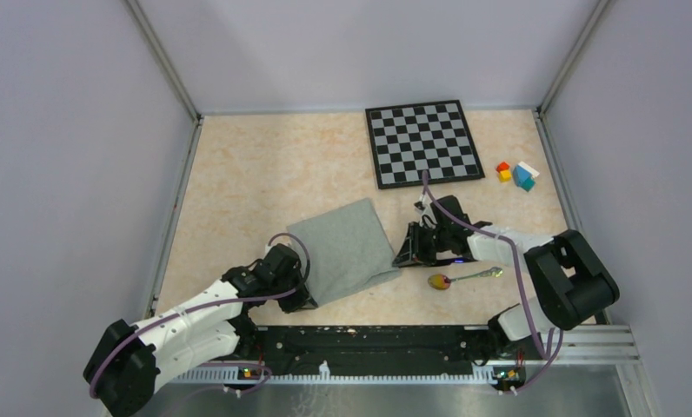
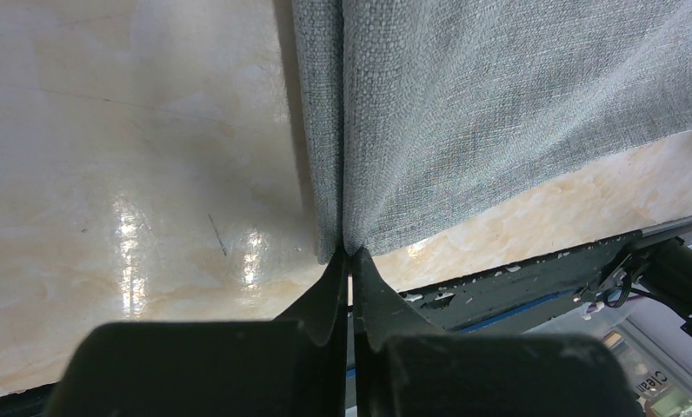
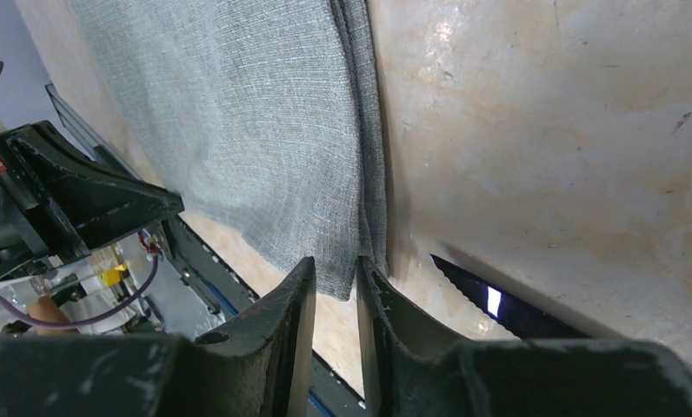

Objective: Fold the napkin into a case and place the utensils inside
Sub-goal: Pick up the top corner of the square-folded napkin from the center of the board.

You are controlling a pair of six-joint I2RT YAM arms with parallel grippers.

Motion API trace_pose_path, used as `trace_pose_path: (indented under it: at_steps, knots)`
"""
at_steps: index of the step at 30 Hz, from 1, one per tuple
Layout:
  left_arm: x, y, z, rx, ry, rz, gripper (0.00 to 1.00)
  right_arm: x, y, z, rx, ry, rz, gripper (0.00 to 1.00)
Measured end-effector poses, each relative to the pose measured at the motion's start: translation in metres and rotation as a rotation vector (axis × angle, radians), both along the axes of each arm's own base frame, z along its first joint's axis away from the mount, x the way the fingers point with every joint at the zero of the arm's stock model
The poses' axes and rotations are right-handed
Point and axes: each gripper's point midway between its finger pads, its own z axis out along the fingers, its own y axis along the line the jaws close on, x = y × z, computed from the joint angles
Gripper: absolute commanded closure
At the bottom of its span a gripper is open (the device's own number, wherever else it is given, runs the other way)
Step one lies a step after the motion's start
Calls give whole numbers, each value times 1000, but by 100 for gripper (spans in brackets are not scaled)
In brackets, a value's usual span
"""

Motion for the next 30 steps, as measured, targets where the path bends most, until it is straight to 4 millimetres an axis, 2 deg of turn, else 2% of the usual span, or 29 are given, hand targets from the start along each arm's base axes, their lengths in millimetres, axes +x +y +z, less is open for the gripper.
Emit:
trace_pose_path:
  at_steps: [4,9,17,19,21,23,25,27,30]
  knots:
    - [0,0,0,0,0,-1,99,0,1,5,7,-13,1,77]
    - [0,0,0,0,0,-1,100,0,3,9,25,-12,-9,72]
    - [0,0,0,0,0,0,100,-11,4,1,63,49,-56,72]
    - [0,0,0,0,0,0,100,-10,4,2,67,51,-63,75]
    - [0,0,0,0,0,0,99,-8,5,3,71,46,-68,83]
    - [0,0,0,0,0,-1,94,-7,5,5,72,37,-70,91]
    - [0,0,0,1,0,0,84,-6,4,6,70,28,-73,98]
    - [-1,1,1,0,1,2,77,-5,4,6,67,21,-74,100]
    - [-4,3,5,-5,-2,5,60,-5,4,6,63,15,-67,100]
